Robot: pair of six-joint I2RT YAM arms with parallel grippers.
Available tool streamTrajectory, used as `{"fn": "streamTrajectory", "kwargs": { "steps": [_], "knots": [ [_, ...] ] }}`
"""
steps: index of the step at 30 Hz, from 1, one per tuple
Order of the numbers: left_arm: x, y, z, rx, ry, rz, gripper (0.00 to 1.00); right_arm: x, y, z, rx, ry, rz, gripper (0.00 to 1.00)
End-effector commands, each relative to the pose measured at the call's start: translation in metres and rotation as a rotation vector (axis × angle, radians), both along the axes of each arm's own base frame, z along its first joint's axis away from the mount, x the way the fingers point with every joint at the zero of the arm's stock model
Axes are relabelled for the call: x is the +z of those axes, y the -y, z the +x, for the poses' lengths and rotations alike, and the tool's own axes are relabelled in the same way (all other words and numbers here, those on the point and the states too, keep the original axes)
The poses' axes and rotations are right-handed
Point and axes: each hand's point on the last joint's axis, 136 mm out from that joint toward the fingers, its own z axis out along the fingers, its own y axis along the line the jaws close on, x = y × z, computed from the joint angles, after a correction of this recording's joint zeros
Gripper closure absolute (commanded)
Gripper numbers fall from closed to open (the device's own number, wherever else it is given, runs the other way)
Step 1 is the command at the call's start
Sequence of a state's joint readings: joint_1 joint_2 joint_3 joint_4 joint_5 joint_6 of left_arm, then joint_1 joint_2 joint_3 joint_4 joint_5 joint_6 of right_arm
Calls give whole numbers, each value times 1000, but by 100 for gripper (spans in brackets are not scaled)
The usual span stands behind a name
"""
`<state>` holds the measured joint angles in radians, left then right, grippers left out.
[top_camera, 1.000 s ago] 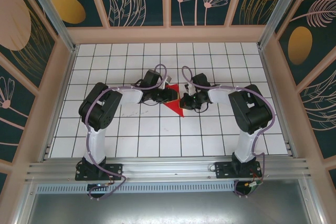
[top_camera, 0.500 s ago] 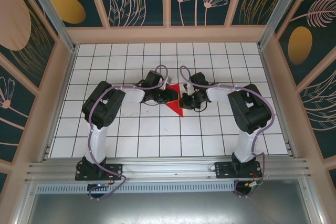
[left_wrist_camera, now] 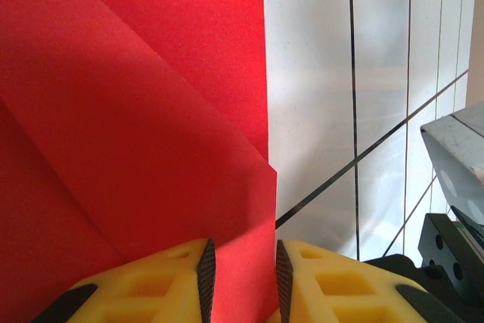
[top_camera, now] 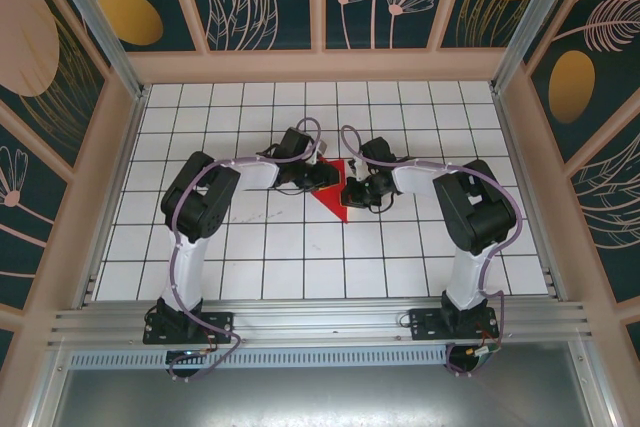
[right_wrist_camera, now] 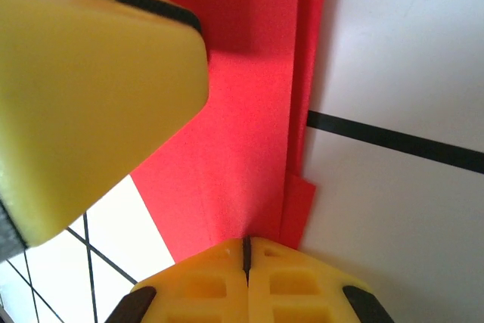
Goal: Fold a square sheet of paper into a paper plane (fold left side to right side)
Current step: Fourth fold the wing at the center of the table.
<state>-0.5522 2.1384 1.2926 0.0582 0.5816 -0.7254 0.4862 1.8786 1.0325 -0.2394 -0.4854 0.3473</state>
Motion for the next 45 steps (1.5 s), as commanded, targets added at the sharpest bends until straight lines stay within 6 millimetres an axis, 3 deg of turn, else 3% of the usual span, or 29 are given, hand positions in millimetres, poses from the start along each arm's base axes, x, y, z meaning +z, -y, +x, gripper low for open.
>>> {"fn": "streamTrajectory", "kwargs": {
  "steps": [1, 11, 22, 29, 33, 37, 41, 45],
  "knots": [
    [-18, -30, 32, 77, 40, 83, 68, -60, 46, -34, -22, -134, -262, 100],
    [-12, -41, 72, 117, 75, 88, 67, -62, 48, -36, -21, -141, -266, 100],
    [-20, -61, 103, 172, 85, 110, 67, -62, 48, -38, -18, -144, -262, 100],
    [1, -73, 127, 192, 130, 96, 67, -59, 46, -34, -24, -135, -252, 100],
    [44, -75, 115, 180, 213, 54, 67, -58, 41, -31, -25, -133, -236, 100],
    [76, -68, 80, 117, 248, -34, 67, -57, 39, -29, -24, -128, -233, 100],
    [62, -46, 50, 35, 192, -67, 68, -57, 39, -28, -26, -131, -231, 100],
    [42, -19, 36, -22, 151, -85, 68, -56, 39, -28, -27, -129, -231, 100]
  ]
}}
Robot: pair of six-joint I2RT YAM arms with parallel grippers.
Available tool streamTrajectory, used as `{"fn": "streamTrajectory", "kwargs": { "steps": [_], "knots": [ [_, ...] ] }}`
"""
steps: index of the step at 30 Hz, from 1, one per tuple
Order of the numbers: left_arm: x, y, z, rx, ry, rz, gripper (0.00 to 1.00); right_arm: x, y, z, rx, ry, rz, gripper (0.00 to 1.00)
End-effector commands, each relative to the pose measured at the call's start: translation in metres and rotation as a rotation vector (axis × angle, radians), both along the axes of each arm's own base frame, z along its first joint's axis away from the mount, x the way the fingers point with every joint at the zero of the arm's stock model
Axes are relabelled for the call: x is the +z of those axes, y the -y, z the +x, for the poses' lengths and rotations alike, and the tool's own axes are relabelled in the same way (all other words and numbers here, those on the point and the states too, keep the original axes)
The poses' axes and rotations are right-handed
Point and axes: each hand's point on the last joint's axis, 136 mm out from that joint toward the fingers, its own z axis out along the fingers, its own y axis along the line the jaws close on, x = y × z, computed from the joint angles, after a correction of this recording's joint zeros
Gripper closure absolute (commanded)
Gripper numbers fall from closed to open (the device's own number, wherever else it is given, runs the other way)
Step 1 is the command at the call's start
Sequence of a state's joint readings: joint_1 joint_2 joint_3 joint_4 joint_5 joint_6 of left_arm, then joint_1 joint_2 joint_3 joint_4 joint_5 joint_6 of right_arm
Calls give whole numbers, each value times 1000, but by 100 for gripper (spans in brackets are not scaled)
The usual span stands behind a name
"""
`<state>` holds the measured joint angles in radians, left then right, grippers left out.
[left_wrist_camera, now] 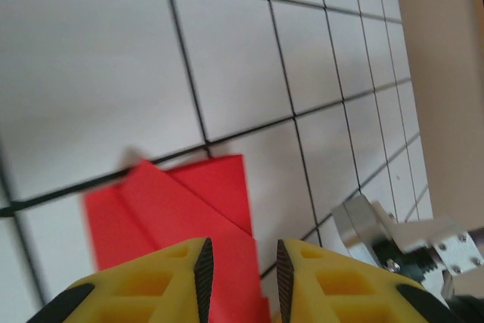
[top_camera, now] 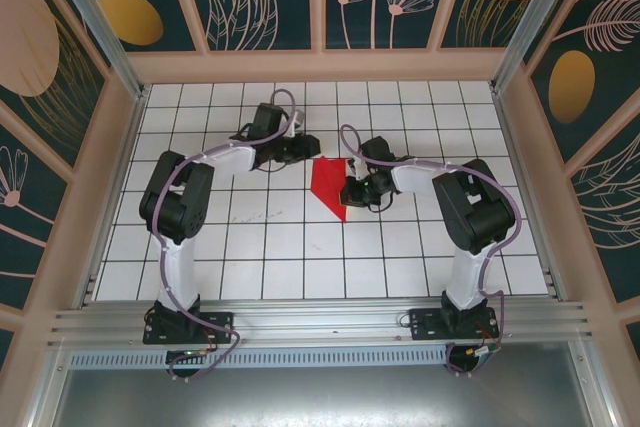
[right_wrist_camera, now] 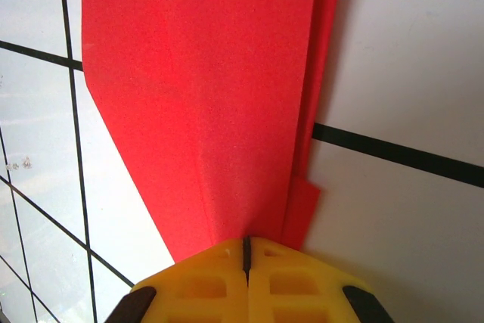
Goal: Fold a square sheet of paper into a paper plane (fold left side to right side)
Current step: Fourth fold the wing at the center of the table.
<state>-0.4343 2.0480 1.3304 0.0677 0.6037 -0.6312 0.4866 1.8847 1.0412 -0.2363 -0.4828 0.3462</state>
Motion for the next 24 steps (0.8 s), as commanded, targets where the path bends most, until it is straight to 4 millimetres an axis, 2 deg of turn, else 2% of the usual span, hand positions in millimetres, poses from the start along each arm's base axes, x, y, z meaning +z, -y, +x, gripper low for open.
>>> {"fn": "streamTrajectory", "kwargs": {
  "steps": [1, 6, 10, 13, 15, 20, 24],
  "knots": [
    [-23, 25, -16, -82, -39, -27, 68, -56, 40, -31, -29, -136, -231, 100],
    [-40, 45, -15, -112, -64, -31, 68, -57, 40, -31, -27, -138, -233, 100],
    [-57, 42, -12, -84, -76, 7, 68, -56, 39, -32, -25, -135, -227, 100],
    [-70, 36, -15, -75, -96, 47, 68, -48, 35, -28, -22, -110, -197, 100],
    [-77, 33, -18, -70, -108, 61, 68, -35, 30, -22, -20, -71, -158, 100],
    [-90, 26, -24, -62, -133, 98, 68, 16, 18, -2, -41, 40, -31, 100],
    [-95, 22, -26, -60, -138, 132, 68, 46, -5, 2, -33, 61, 123, 100]
  ]
}}
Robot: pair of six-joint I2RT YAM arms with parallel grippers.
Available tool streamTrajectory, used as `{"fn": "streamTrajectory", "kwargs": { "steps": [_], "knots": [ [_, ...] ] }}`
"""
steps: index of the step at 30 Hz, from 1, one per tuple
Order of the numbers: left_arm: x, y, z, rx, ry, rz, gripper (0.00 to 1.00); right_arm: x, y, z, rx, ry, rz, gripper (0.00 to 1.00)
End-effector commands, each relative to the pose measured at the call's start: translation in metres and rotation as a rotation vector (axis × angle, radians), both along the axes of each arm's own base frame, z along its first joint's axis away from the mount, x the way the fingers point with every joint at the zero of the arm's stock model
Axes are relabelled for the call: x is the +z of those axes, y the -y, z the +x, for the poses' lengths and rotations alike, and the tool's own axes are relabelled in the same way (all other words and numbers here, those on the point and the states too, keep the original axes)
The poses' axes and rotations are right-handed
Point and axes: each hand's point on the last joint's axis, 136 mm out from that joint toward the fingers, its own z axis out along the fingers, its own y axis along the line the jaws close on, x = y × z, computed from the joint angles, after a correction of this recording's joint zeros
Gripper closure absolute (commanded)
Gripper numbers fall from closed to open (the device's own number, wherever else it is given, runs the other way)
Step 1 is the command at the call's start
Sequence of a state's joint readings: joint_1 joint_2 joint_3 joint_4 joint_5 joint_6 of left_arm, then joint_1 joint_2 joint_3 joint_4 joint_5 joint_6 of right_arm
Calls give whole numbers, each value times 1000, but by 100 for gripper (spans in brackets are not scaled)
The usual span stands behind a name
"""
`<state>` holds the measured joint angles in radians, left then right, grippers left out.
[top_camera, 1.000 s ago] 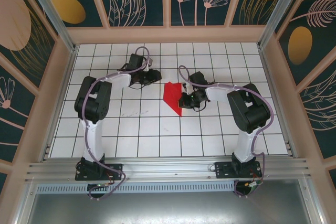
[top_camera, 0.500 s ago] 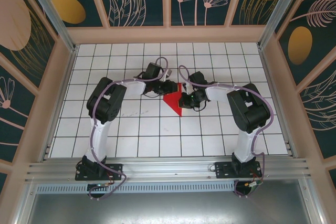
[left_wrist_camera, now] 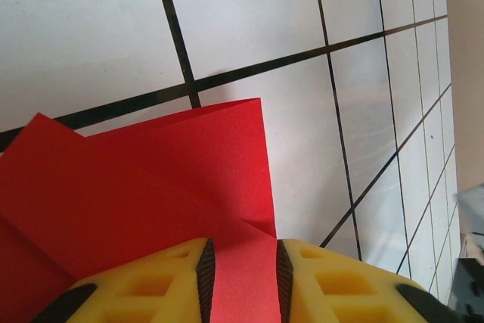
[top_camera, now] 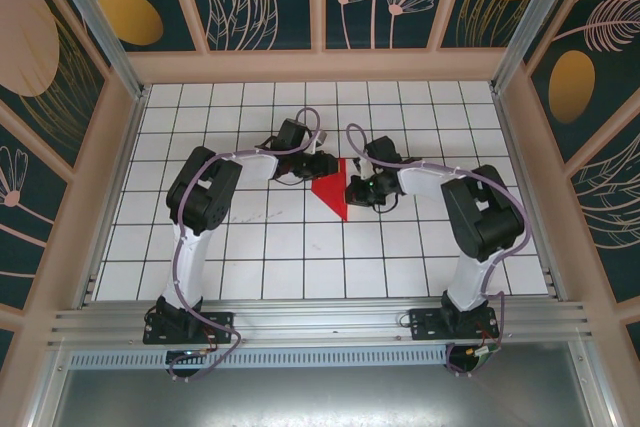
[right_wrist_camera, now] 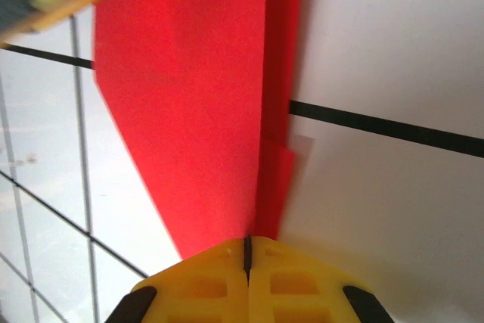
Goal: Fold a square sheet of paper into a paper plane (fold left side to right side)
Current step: Fourth fold the wing at the center of the table.
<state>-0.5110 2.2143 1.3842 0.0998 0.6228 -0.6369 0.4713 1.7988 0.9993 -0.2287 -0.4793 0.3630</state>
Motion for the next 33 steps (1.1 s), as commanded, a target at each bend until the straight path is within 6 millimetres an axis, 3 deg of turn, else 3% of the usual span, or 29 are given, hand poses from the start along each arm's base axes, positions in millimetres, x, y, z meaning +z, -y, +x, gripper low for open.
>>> {"fn": "streamTrajectory", "kwargs": {
  "steps": [1, 5, 11, 16, 24, 33],
  "knots": [
    [-37, -18, -8, 25, -51, 118, 68, 30, -18, 4, -4, 27, 140, 100],
    [-39, -21, -9, 28, -53, 132, 68, 34, -36, 13, -12, 27, 229, 100],
    [-40, -21, -8, 31, -53, 134, 68, 18, -44, 30, -40, 29, 221, 100],
    [-40, -22, -7, 33, -52, 144, 68, 8, -53, 30, -6, 15, 187, 100],
    [-40, -22, -7, 31, -50, 149, 68, -17, -37, 27, -27, -14, 68, 100],
    [-44, -25, -7, 37, -49, 166, 68, -33, -29, 8, -6, -79, 31, 100]
  ]
}}
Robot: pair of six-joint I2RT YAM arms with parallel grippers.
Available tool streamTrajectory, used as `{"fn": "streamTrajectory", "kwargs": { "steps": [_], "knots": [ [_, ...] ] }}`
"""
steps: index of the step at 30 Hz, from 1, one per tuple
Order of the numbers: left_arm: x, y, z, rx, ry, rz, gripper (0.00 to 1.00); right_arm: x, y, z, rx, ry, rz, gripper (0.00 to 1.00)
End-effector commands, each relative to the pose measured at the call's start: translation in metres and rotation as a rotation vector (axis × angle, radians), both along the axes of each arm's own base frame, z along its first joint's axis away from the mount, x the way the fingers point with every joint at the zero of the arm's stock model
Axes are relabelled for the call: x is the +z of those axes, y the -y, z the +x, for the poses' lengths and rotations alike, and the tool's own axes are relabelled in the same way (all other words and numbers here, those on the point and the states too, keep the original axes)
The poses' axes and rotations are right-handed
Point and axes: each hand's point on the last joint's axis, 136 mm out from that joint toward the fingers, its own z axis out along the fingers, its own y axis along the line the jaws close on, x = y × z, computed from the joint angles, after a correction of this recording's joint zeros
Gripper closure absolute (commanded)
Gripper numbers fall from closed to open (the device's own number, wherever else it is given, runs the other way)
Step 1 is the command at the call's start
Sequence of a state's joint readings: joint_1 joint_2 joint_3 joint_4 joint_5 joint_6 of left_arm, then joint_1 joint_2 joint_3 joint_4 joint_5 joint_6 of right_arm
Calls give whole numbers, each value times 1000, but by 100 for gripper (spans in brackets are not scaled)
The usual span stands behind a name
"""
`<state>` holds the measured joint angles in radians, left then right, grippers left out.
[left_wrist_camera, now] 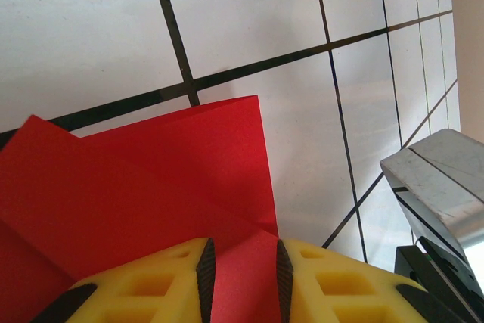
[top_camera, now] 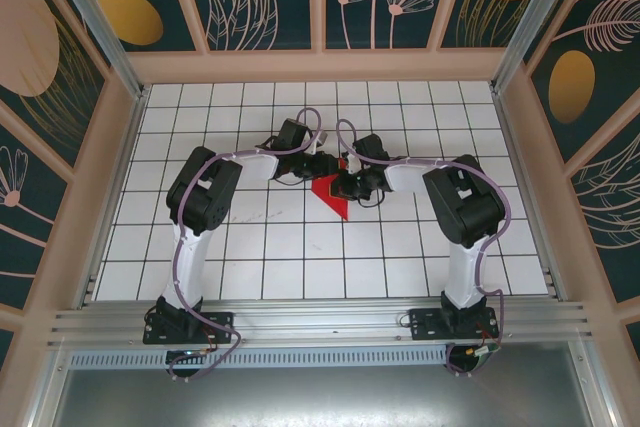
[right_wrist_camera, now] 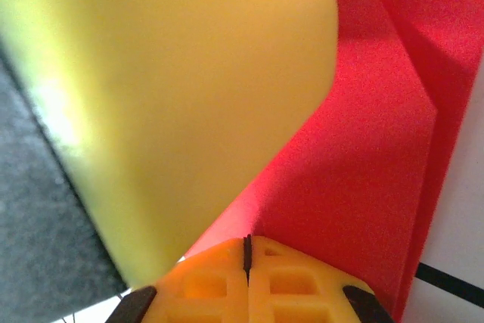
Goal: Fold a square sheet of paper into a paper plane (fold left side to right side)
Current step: Fourth fold the wing at the center of the table.
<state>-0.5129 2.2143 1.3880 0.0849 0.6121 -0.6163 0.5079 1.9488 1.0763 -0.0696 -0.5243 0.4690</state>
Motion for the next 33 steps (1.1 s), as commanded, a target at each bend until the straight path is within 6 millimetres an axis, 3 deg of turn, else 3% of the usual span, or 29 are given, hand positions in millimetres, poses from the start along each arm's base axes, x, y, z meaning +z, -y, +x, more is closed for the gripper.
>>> {"fn": "streamTrajectory", "kwargs": {
  "steps": [1, 15, 23, 27, 33],
  "knots": [
    [-43, -24, -6, 47, -57, 152, 68, -21, 11, -20, 21, -79, -63, 100],
    [-46, -27, -5, 55, -62, 168, 68, -27, 27, -71, 101, -177, -98, 100],
    [-45, -27, -4, 58, -58, 169, 68, -28, 33, -89, 127, -197, -112, 100],
    [-42, -25, -3, 55, -53, 165, 68, -16, 24, -80, 124, -148, -50, 100],
    [-35, -21, -2, 48, -48, 141, 68, 15, -1, -48, 115, -39, 56, 100]
  ]
}}
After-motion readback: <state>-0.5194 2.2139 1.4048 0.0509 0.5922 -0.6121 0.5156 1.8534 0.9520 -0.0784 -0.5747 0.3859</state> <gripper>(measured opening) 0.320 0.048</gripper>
